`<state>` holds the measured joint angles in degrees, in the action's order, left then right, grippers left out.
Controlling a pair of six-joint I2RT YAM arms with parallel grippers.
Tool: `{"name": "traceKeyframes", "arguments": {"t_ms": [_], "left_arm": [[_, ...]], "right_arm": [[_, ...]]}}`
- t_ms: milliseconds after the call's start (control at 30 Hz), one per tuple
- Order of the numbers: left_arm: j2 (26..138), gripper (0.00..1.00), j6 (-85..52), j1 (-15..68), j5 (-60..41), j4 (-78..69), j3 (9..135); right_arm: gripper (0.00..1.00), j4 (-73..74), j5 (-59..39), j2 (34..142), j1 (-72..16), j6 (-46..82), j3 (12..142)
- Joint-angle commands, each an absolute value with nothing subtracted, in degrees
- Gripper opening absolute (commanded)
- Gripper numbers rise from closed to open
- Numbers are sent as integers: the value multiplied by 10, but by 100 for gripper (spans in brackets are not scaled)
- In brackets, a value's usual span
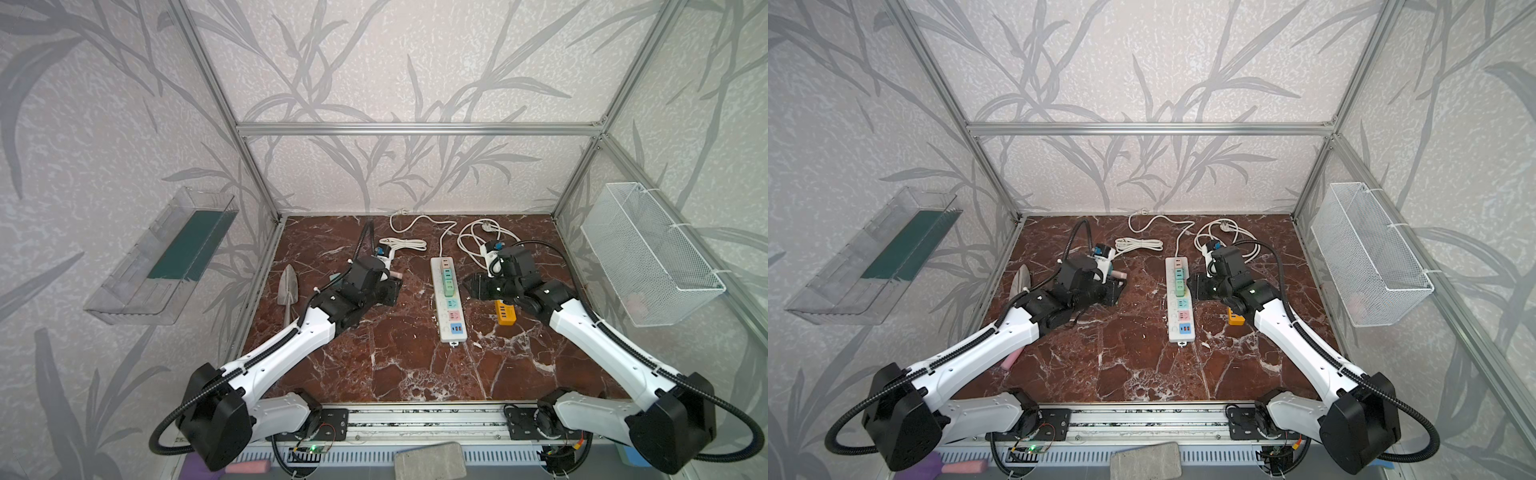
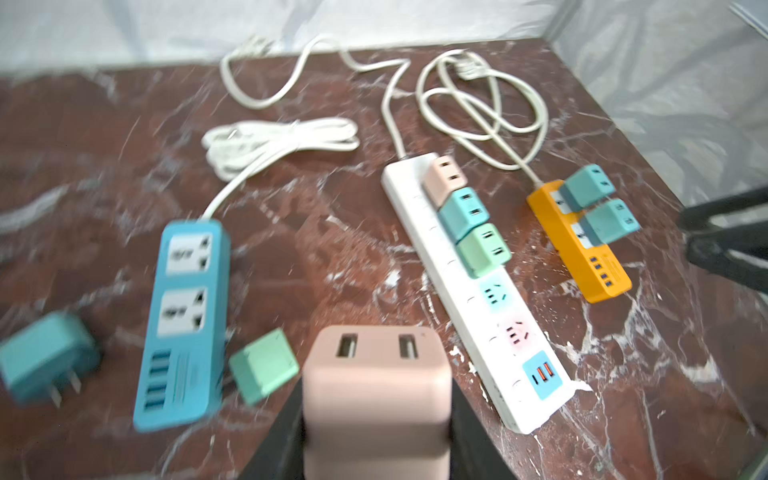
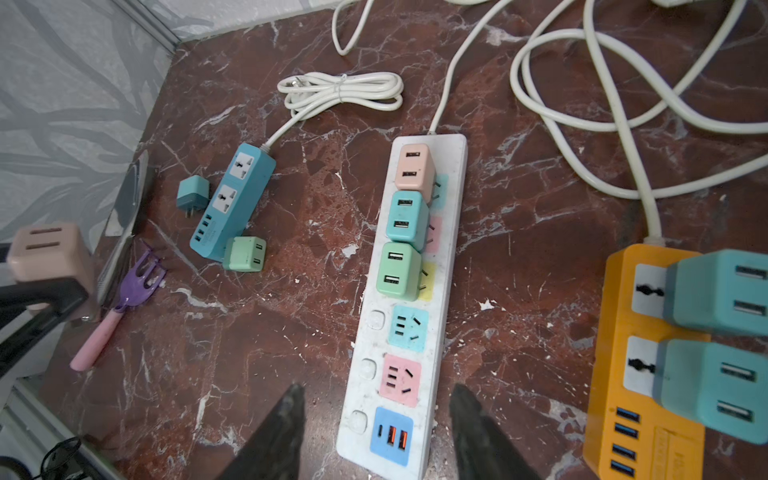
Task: Insert the plug
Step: 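Lift the pale-pink adapter toward right gripper while right gripper opens beside it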
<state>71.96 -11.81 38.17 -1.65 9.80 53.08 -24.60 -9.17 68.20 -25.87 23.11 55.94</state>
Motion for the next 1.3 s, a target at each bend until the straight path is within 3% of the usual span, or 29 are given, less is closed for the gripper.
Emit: {"name": "traceKeyframes", "arguments": {"t_ms": [0, 33, 100, 233, 333, 433, 633, 767, 933, 1100, 1133, 1167, 1267], "left_arm": [[760, 0, 68, 426, -20, -14, 523], [771, 0, 95, 435, -13, -45, 512], [782, 0, 131, 443, -20, -108, 480], [770, 0, 166, 453, -48, -243, 394], [757, 0, 174, 461, -56, -254, 378], [759, 0, 178, 464, -53, -244, 382], [764, 0, 176, 471, -59, -225, 393], [760, 0, 178, 478, -56, -234, 386], [759, 0, 175, 481, -53, -248, 381], [757, 0, 163, 482, -44, -256, 379], [757, 12, 157, 482, -35, -257, 380], [758, 32, 151, 482, -24, -260, 381], [755, 64, 137, 483, 12, -263, 385]], "right_arm": [[13, -231, -155, 666, -262, 244, 553], [5, -228, -171, 676, -266, 244, 553], [1, -223, -201, 693, -275, 244, 557], [23, -218, -219, 706, -298, 242, 564], [39, -215, -234, 716, -307, 241, 573], [46, -199, -257, 735, -315, 248, 579], [50, -169, -297, 781, -343, 250, 595], [50, -146, -296, 804, -346, 260, 600], [39, -129, -318, 832, -346, 268, 610], [15, -129, -330, 831, -346, 266, 604], [9, -128, -328, 827, -347, 265, 600], [4, -127, -325, 823, -347, 267, 596], [0, -144, -284, 809, -346, 264, 597]]}}
